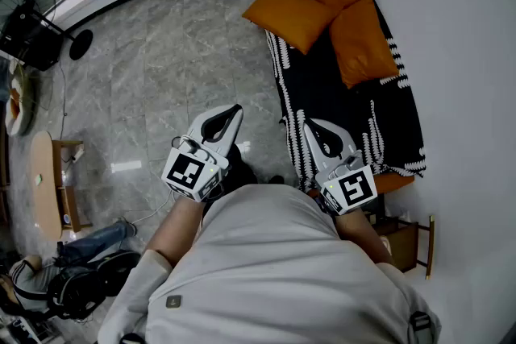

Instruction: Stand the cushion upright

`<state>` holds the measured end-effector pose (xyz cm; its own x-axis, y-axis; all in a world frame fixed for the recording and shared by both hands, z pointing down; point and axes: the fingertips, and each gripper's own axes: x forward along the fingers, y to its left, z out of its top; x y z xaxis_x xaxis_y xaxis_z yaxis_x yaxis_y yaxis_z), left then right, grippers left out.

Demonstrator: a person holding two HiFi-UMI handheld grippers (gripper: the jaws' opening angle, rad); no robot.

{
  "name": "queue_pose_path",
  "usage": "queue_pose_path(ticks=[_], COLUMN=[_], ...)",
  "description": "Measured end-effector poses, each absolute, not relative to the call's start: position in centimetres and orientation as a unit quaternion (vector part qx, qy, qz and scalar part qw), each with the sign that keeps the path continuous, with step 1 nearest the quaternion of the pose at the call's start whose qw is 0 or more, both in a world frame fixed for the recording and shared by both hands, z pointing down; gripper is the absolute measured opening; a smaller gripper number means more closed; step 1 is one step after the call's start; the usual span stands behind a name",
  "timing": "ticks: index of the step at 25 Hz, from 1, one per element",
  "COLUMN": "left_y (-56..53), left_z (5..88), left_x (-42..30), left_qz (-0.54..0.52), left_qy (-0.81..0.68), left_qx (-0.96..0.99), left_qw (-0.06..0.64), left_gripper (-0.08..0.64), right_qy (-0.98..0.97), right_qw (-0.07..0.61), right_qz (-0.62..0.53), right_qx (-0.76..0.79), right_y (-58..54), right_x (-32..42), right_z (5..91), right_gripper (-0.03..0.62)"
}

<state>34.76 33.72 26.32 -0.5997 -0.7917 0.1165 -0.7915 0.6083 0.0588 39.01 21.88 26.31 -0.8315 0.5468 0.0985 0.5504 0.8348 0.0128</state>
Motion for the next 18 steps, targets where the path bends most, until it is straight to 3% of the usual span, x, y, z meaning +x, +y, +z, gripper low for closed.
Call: queue_pose_path(ticks=[18], left_y=[40.2], left_z=[29.2], left_x=[25.4], left_qz=[-0.03], left_qy=[-0.9], left_qx=[0.427], left_qw=[0.086], left_gripper=[0.003], right_qy=[-0.955], right_qw=[0.073], right_qz=[-0.025], right_qx=[-0.288], right_y=[26.3], right_x=[29.3], right_z=[28.2], right_gripper=[0.011])
